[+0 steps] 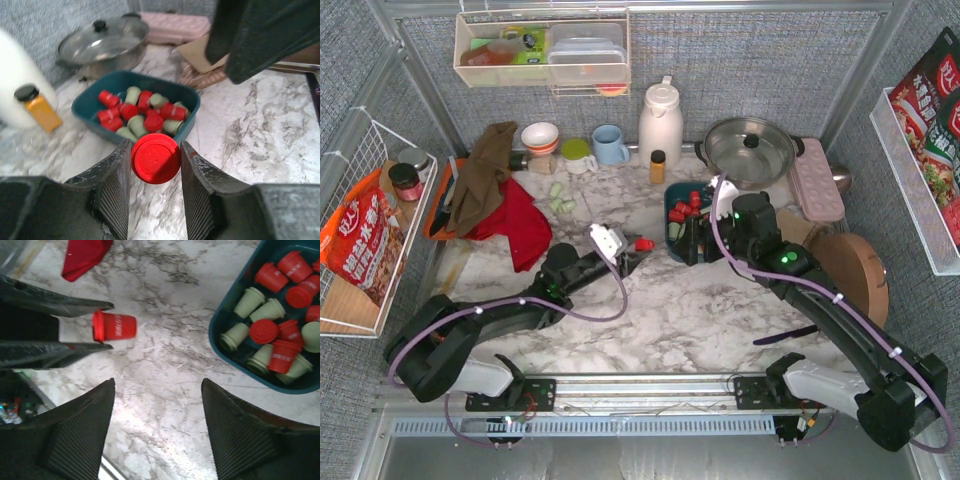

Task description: Mix the coffee capsules in the storage basket

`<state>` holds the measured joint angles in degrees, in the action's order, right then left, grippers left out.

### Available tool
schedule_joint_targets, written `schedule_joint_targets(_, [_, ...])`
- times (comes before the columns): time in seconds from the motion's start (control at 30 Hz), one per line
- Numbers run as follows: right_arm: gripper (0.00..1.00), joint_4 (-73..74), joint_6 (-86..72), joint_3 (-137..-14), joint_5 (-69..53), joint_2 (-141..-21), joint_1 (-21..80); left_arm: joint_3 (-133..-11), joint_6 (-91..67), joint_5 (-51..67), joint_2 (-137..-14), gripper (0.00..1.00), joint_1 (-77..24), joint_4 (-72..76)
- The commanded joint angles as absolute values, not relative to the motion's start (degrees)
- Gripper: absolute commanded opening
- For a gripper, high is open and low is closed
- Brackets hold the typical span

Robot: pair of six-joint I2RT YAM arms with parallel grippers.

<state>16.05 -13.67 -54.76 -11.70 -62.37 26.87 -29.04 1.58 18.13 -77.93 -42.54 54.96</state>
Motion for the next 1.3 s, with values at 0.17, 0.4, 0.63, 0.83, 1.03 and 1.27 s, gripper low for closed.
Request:
schedule_joint_targets(0.17, [0.89, 10.64, -22.1, -54.23, -20.37, -61.12, 27.86, -26.12, 11.38, 23.38, -82.67, 0.32, -46.91, 80.62])
schedule_joint_targets(0.4, [0.89, 4.97, -26.38, -52.83, -22.86, -62.95, 27.86, -26.69, 12.48, 24.84, -86.7, 0.32, -49.09, 86.41])
schedule_joint_targets(0.63, [0.84, 3.88, -26.35, -52.21, -23.12, -63.61, 27.86, -27.45, 12.35, 24.98, -88.8, 0.32, -49.94, 88.34])
schedule_joint_targets(0.83, [0.78, 5.24, -25.11, -51.87, -22.91, -64.24, 27.94, -27.94, 11.87, 24.8, -89.75, 0.32, -50.18, 89.11])
schedule_joint_targets(1.03, [0.64, 6.17, -24.05, -52.28, -22.01, -64.33, 27.95, -28.53, 11.45, 24.97, -90.39, 0.32, -50.27, 89.32])
schedule_joint_targets(1.27, [0.44, 6.16, -23.91, -52.47, -21.52, -65.01, 27.95, -28.5, 11.34, 24.29, -90.79, 0.4, -50.27, 89.3])
